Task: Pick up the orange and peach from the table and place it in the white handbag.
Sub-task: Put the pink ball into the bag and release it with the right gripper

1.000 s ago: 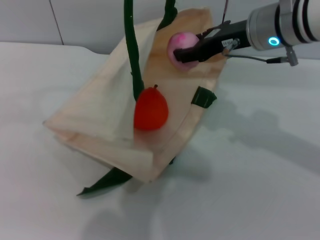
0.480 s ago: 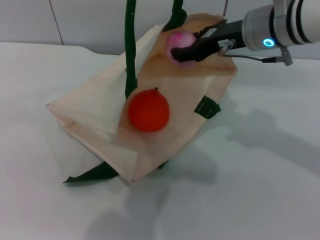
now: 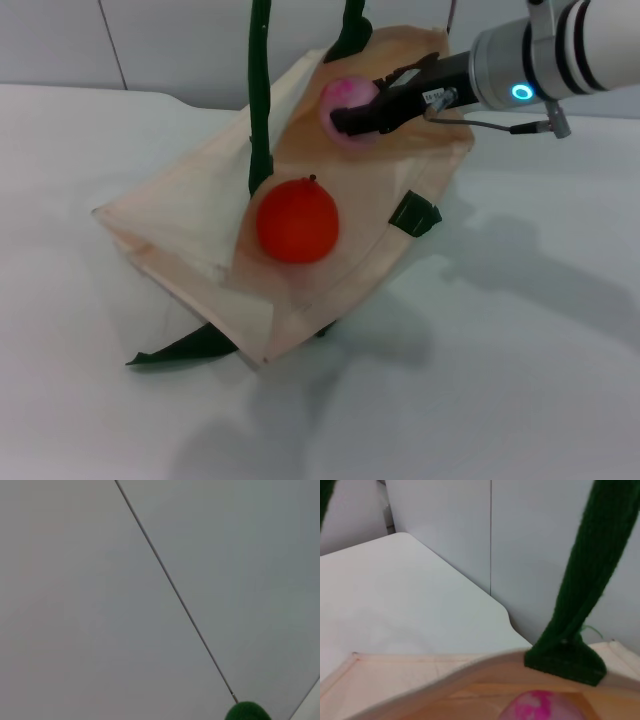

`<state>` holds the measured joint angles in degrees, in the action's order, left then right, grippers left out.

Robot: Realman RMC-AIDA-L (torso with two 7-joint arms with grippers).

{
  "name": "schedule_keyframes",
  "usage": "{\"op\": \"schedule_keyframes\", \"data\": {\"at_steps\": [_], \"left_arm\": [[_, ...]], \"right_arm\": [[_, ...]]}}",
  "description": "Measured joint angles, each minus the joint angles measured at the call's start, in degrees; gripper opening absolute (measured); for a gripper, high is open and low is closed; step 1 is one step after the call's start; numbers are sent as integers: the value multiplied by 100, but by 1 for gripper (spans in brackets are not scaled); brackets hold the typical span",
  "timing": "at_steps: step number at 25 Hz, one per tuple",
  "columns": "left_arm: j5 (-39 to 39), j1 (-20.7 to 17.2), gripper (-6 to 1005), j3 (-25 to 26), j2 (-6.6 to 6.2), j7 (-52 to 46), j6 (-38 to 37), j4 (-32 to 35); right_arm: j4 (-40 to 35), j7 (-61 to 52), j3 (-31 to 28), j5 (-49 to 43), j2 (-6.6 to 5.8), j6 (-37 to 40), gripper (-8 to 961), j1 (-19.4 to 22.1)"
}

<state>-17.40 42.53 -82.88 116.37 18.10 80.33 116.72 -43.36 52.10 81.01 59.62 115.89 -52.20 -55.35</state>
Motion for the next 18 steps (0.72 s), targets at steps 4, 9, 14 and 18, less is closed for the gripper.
{"op": "schedule_keyframes", "data": {"at_steps": [4, 9, 14, 18], "left_arm": [[0, -9, 129, 0, 0, 0, -1, -5], [0, -16, 129, 0, 0, 0, -1, -12], [0, -20, 129, 0, 6, 0, -1, -18], [0, -20, 129, 0, 9, 0, -6, -18]], "right_arm": [[26, -10, -3, -8, 0, 64, 631, -12], [168, -11, -55, -16, -8, 83, 676, -68], [216, -12, -50, -16, -8, 148, 787, -85], [223, -19, -42, -16, -5, 161, 842, -103]]}}
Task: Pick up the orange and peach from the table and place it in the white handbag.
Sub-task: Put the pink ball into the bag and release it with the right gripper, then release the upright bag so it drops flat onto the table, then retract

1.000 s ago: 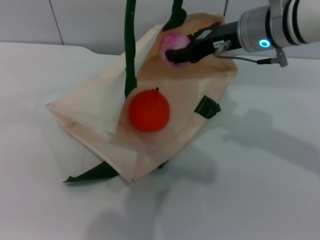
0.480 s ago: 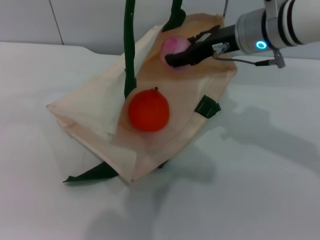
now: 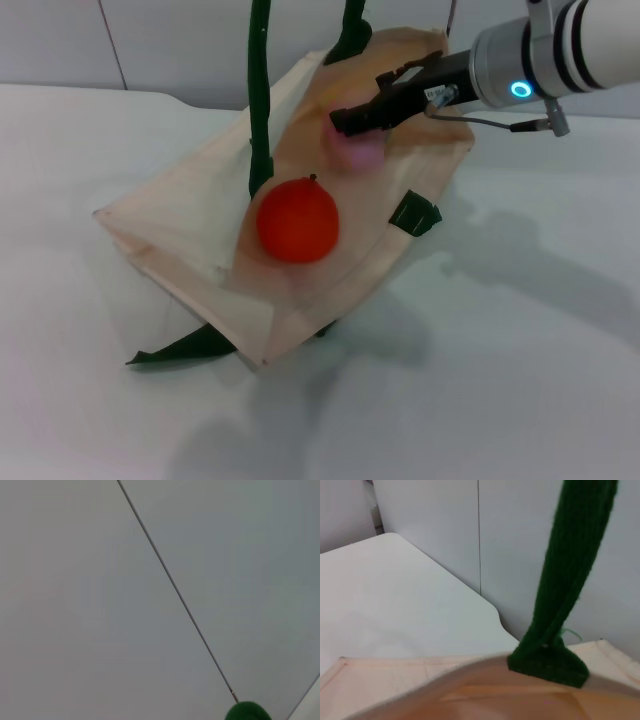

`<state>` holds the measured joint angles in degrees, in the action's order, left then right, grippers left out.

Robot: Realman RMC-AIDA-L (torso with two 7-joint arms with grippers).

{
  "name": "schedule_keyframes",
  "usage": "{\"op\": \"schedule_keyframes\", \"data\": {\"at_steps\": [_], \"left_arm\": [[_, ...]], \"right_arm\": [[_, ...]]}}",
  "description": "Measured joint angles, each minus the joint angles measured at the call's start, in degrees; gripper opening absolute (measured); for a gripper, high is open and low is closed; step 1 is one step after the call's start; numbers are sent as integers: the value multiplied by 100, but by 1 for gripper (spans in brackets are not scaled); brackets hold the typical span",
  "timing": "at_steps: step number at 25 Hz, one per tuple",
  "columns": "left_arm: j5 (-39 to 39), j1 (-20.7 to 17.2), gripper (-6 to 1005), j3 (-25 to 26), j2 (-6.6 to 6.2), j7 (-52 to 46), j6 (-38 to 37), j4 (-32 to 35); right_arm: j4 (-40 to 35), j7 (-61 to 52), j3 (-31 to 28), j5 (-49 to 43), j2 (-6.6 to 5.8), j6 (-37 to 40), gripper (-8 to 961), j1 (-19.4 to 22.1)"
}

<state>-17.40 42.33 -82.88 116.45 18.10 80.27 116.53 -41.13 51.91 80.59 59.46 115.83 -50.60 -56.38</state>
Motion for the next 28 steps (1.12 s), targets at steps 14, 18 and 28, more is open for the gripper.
{"op": "schedule_keyframes", "data": {"at_steps": [14, 18, 28], "left_arm": [[0, -172, 129, 67, -8, 0, -42, 1], [-38, -332, 129, 71, -10, 0, -270, -6], [-678, -886, 128, 87, -15, 209, -1139, -58]], "right_arm": [[174, -111, -69, -157, -68, -72, 883, -67], [157, -374, -273, -637, -71, -97, 882, -67], [97, -467, -487, -874, -70, -395, 881, 28]]}}
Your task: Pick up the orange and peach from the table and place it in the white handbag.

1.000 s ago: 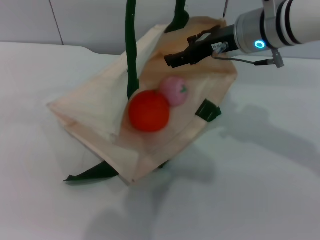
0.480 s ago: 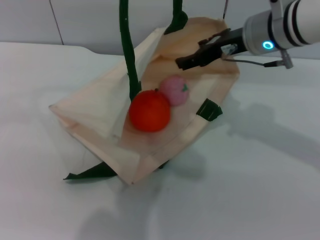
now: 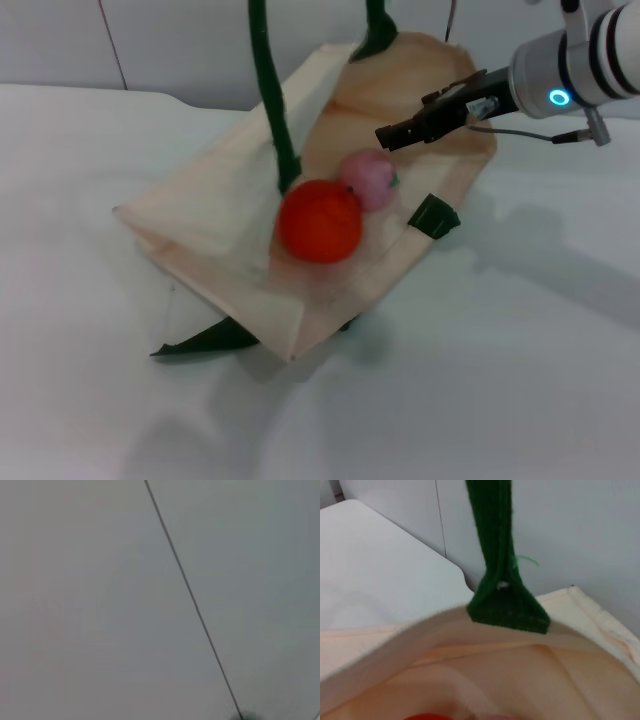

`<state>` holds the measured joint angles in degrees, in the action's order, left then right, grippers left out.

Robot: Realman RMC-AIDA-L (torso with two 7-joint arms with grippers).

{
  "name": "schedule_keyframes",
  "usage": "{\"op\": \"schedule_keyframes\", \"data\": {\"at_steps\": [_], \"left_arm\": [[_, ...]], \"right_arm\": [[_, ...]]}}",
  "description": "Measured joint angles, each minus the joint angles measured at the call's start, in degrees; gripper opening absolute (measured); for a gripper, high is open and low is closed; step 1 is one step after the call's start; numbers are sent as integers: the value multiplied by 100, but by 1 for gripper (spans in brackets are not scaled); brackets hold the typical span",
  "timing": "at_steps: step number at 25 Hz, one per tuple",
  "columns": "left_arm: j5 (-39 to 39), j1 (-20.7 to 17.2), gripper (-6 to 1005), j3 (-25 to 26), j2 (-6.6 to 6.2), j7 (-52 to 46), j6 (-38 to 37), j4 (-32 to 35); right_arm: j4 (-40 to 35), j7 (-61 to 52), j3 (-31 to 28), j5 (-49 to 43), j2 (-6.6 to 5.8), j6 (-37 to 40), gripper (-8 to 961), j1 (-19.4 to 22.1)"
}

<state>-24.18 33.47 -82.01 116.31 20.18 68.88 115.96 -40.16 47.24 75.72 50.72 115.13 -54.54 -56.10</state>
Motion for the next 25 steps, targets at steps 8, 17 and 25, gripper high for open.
{"op": "schedule_keyframes", "data": {"at_steps": [8, 17, 25], "left_arm": [[-352, -135, 309, 28, -8, 109, -319, -152], [-525, -441, 397, 69, -4, 133, -877, -510], [-526, -668, 409, 259, -7, 155, -1245, -622]], "right_arm": [[-2, -2, -75, -18, 0, -83, 880, 17], [-191, 35, -420, -19, -16, -154, 879, 232], [-636, -26, -1475, -963, -107, -643, 879, 625]]}}
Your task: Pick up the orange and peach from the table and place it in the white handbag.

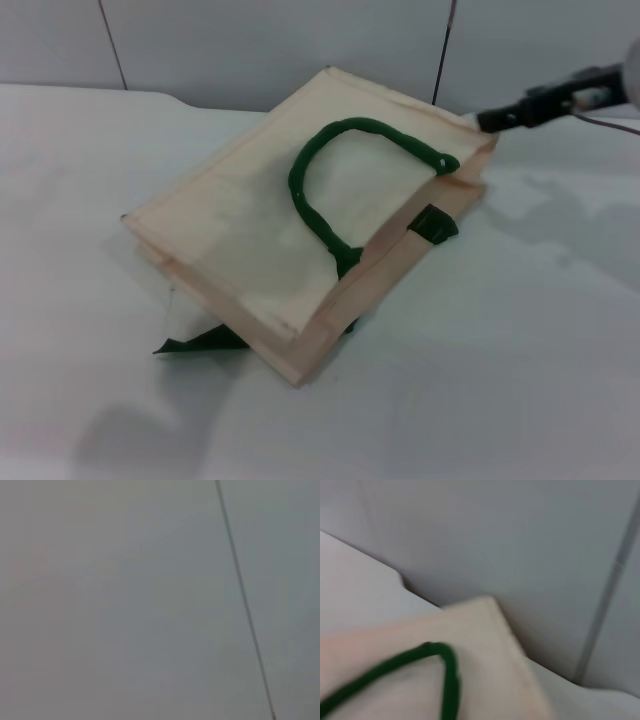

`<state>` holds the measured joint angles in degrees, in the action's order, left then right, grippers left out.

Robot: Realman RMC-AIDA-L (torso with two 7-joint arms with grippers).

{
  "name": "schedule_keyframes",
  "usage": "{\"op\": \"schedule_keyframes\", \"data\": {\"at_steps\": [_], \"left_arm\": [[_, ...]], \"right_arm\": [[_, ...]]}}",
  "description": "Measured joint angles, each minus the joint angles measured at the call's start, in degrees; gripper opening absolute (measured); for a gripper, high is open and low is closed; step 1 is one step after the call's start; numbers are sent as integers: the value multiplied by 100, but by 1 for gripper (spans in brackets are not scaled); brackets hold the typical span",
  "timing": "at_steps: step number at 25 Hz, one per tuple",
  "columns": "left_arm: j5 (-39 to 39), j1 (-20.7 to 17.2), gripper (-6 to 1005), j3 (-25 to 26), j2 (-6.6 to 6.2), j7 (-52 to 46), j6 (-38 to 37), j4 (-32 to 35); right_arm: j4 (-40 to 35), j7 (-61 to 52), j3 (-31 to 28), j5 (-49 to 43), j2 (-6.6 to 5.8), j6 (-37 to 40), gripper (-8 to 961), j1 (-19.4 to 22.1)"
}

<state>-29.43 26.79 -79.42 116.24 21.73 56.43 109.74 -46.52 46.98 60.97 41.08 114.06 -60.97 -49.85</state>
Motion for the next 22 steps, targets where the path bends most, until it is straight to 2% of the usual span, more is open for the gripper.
{"op": "schedule_keyframes", "data": {"at_steps": [3, 7, 12, 16, 22], "left_arm": [[12, -67, 406, 84, 5, 1, -80, 6], [55, -179, 406, 141, 14, 3, -266, -1], [76, -331, 407, 198, 17, 4, -633, -78], [80, -410, 407, 209, 18, 6, -984, -225], [77, -548, 406, 181, 29, 7, -1389, -316]], "right_arm": [[-117, -12, -501, -570, 37, -126, 880, 76], [-426, -187, -880, -1208, 64, -190, 880, 185], [-1501, -479, -1096, -1720, 197, -249, 879, 492], [-2449, -516, -1019, -886, 242, -27, 880, 1015], [-2886, 217, -857, 1265, 248, 782, 880, 1729]]}}
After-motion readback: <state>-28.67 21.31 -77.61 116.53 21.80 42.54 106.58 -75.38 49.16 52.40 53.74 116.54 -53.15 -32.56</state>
